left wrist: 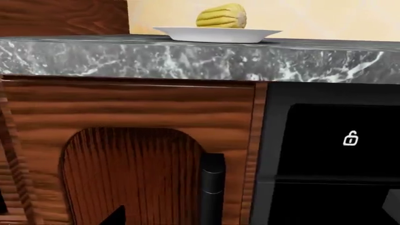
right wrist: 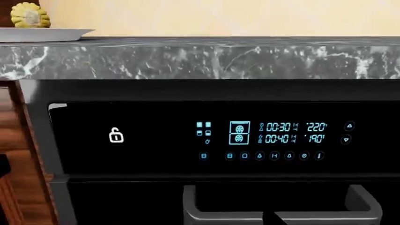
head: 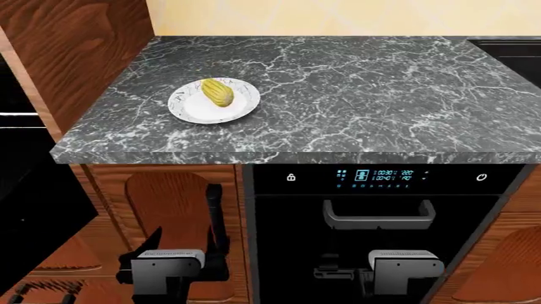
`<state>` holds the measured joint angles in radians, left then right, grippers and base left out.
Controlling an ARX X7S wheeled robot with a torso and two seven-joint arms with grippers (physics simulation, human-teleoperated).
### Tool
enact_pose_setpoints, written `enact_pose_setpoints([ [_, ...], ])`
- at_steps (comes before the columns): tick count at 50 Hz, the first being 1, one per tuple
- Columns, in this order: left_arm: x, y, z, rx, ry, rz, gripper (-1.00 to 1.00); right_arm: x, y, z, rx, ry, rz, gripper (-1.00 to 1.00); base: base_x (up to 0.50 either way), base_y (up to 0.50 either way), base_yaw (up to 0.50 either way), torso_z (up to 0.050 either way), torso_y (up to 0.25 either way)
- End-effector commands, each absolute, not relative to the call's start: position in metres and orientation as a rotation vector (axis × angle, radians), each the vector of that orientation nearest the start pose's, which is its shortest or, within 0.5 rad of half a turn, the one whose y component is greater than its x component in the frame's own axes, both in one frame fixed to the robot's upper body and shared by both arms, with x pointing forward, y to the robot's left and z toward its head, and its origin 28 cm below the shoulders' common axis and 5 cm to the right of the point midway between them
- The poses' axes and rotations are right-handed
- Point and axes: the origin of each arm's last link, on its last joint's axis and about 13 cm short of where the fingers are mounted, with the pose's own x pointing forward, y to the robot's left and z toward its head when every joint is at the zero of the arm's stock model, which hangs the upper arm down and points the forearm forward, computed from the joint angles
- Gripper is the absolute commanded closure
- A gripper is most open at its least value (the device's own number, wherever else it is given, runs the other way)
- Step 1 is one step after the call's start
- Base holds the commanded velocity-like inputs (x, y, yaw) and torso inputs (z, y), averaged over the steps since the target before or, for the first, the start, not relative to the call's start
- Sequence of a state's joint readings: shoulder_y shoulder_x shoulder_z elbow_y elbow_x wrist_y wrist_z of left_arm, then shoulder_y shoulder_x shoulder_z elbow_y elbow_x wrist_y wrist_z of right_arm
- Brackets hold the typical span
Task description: Place the corn on the rack of the oven.
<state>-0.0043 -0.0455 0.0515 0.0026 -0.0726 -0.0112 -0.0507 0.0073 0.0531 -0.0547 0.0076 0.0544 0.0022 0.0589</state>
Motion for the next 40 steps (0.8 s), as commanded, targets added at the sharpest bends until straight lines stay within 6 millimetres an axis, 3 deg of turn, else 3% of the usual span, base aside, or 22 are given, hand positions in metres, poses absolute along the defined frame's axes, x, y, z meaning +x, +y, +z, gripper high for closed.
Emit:
enact_pose_setpoints([
  [1,0.2113,0.2061,0.0135,-0.030,0.013,0.004,-1.00,0.2118,-0.0978,0.0126,0.004,0.007,-0.006,-1.00,0.00,0.44,0.00,0.000,0.000],
  [28,0.2119,0.2064,0.0135,-0.027,0.014,0.009,-1.00,0.2116,-0.0980,0.0131,0.010,0.008,-0.012,-1.00,0.00,0.44,0.00,0.000,0.000],
  [40,0.2114,0.2063,0.0139,-0.032,0.002,0.013,-1.00,0.2120,-0.0978,0.0127,0.011,0.006,-0.010,-1.00,0.00,0.04,0.00,0.011,0.000],
])
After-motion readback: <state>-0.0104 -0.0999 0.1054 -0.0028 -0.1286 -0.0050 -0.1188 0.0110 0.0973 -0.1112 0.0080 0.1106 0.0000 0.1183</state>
